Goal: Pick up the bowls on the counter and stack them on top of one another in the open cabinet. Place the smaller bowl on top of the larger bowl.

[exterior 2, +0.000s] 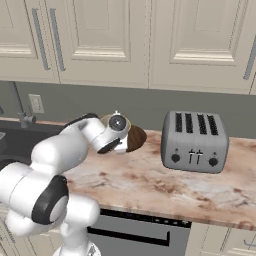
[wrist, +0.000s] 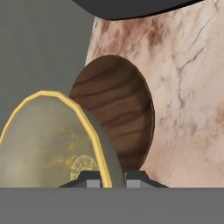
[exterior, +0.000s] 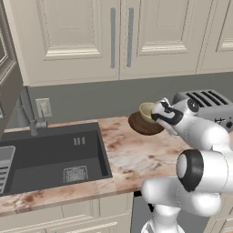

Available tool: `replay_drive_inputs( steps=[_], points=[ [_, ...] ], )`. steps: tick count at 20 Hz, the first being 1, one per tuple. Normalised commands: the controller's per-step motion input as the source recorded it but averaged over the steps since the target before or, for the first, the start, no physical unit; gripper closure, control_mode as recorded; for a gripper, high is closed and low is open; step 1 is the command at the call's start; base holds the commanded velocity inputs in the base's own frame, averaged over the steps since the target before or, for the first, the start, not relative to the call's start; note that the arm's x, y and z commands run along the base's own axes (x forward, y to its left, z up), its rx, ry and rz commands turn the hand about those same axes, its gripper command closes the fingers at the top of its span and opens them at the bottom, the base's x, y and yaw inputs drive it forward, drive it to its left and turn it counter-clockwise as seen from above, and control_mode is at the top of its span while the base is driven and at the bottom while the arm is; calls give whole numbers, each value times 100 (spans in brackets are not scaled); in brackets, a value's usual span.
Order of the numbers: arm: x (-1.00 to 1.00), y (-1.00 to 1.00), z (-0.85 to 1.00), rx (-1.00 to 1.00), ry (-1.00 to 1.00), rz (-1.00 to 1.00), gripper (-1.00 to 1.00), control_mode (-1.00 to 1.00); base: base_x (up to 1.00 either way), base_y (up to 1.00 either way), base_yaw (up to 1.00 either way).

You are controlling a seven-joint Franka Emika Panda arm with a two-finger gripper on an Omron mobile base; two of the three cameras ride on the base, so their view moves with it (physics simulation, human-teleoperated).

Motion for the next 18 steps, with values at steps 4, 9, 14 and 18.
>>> replay_drive_inputs(
  steps=[4, 9, 14, 18],
  points=[
    [27, 0, -28, -4, 2, 0, 100, -100, 0, 0, 0],
    [20, 0, -27, -1, 0, 0, 100, -100, 0, 0, 0],
    [23, 0, -27, 0, 0, 0, 100, -100, 0, 0, 0],
    [19, 0, -22, 0, 0, 0, 100, -100, 0, 0, 0]
  ],
)
